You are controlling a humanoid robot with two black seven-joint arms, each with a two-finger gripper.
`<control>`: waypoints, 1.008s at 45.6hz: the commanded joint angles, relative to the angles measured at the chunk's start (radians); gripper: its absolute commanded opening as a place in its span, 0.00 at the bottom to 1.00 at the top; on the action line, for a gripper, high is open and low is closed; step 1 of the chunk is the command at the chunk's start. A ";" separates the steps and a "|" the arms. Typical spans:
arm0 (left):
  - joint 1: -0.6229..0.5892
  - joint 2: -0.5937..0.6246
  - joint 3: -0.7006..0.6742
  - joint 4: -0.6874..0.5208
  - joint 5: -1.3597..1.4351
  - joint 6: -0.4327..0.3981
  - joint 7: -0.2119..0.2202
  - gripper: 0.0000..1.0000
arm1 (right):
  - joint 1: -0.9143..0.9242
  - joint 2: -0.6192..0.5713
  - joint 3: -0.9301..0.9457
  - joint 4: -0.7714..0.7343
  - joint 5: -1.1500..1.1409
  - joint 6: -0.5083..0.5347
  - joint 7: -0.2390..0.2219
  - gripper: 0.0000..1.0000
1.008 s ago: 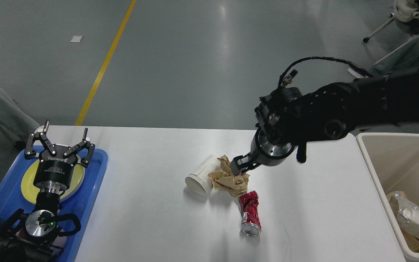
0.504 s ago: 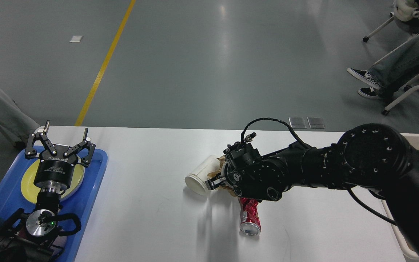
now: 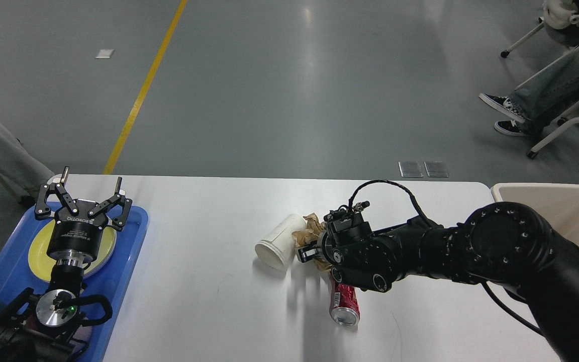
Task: Tidy desktop
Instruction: 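Reach the right gripper toward the white paper cup and crumpled paper, then grasp the crumpled brown paper and carry it to the white bin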
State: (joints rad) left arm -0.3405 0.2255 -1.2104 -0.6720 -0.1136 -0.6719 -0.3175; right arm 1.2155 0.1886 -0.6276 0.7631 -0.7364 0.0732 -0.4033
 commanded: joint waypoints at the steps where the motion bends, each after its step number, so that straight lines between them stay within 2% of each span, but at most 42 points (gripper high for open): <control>1: 0.000 0.000 0.000 0.000 0.000 0.000 0.000 0.96 | -0.013 -0.001 0.000 -0.001 0.000 -0.033 0.000 0.76; 5: 0.000 0.000 0.000 0.000 0.000 0.000 0.000 0.96 | -0.027 -0.001 0.000 0.001 0.002 -0.033 -0.002 0.40; 8: 0.000 0.000 0.000 0.000 0.000 0.000 0.000 0.96 | -0.034 -0.001 0.000 -0.001 0.002 -0.038 -0.002 0.33; 13: 0.000 0.000 0.000 0.000 0.000 0.000 0.000 0.96 | -0.048 -0.001 0.002 -0.001 0.003 -0.041 -0.006 0.02; 14: 0.000 0.000 0.000 0.000 0.000 0.000 0.000 0.96 | -0.054 -0.001 0.002 -0.001 0.003 -0.041 -0.008 0.00; 27: 0.000 0.000 0.000 0.000 0.000 0.000 0.000 0.96 | -0.071 -0.001 0.003 -0.007 0.018 -0.102 -0.009 0.00; 39: 0.000 0.000 0.000 0.000 0.000 0.000 0.000 0.96 | -0.033 -0.014 0.014 0.010 0.110 -0.093 -0.008 0.00; 46: 0.000 0.000 0.000 0.000 0.000 0.000 0.000 0.96 | 0.111 -0.138 0.005 0.148 0.274 -0.026 -0.006 0.00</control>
State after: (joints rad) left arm -0.3405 0.2255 -1.2103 -0.6719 -0.1135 -0.6719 -0.3175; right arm 1.2245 0.1412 -0.6149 0.8066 -0.5701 -0.0096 -0.4105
